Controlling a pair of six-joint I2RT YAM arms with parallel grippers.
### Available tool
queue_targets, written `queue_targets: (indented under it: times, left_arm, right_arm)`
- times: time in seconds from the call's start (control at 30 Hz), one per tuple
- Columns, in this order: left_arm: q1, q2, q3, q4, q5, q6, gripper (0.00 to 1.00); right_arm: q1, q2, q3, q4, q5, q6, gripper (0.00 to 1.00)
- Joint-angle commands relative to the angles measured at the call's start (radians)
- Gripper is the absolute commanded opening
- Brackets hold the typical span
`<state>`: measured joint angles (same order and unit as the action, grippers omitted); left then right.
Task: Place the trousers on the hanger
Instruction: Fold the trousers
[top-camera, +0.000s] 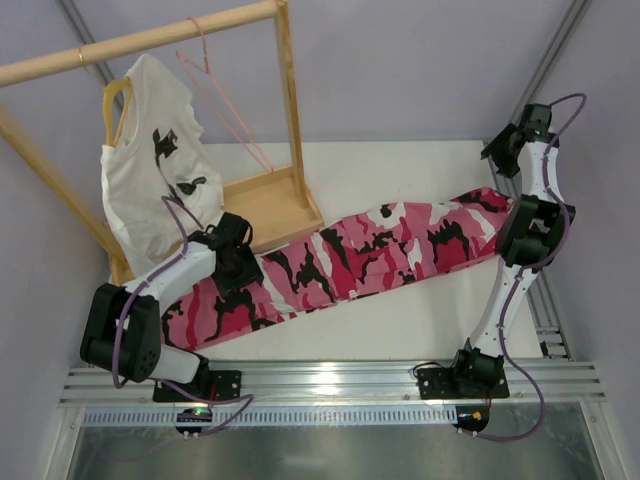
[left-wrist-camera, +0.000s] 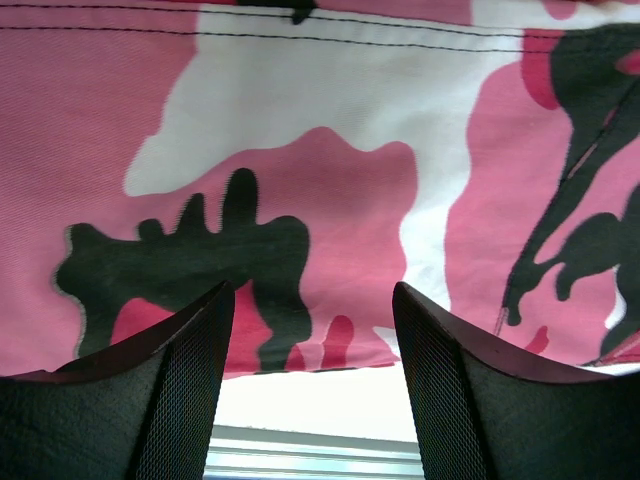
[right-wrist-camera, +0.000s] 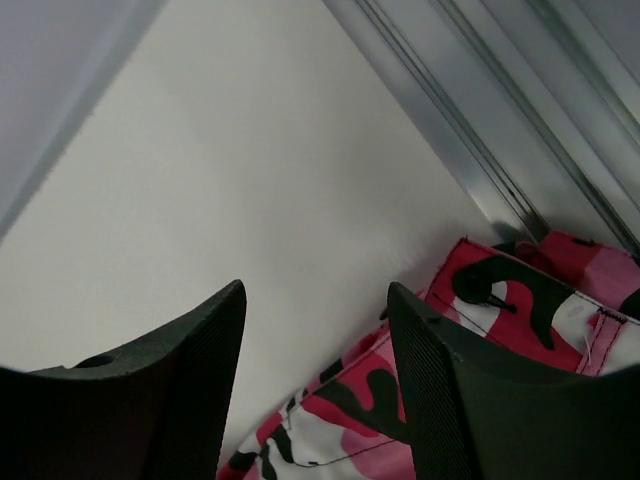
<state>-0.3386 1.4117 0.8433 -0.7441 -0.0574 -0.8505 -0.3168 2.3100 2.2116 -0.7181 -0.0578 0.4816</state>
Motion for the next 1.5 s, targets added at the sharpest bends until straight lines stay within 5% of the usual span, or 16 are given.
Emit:
queue_targets:
  times: [0.0,0.4,0.67,0.8,1.0,1.13,1.23,1.3,1.47]
  left_arm:
    - [-0.004,0.004,-0.003,0.077,0.053,0.022,0.66]
    - [-0.004,0.107,-0.092,0.158,0.084,0.028,0.65]
    - [-0.004,0.138,-0.093,0.144,0.071,0.014,0.64]
    - [-0.004,0.133,-0.102,0.141,0.065,0.010,0.64]
    - [-0.004,0.121,-0.108,0.138,0.065,0.008,0.64]
    - [-0.004,0.119,-0.118,0.140,0.067,0.010,0.64]
    - [-0.004,0.125,-0.127,0.138,0.034,0.008,0.64]
    - [-0.004,0.135,-0.130,0.132,0.022,0.002,0.64]
    - [-0.004,0.162,-0.138,0.137,0.014,-0.004,0.64]
  right_arm:
    - [0.002,-0.004,-0.051,0.006,0.004,-0.093,0.63]
    - [0.015,0.023,-0.109,0.048,0.004,-0.291,0.64]
    - [0.012,0.083,-0.046,0.013,-0.022,-0.291,0.39]
    - [0.012,0.105,0.023,-0.086,0.018,-0.275,0.61]
    - [0.012,0.100,0.022,-0.115,0.026,-0.265,0.61]
    - [0.012,0.100,0.007,-0.109,0.042,-0.271,0.50]
    - [0.012,0.100,0.002,-0.089,0.052,-0.265,0.28]
    - [0.010,0.103,0.003,-0.042,0.052,-0.256,0.04]
    - [-0.011,0.112,0.011,0.071,0.087,-0.178,0.04]
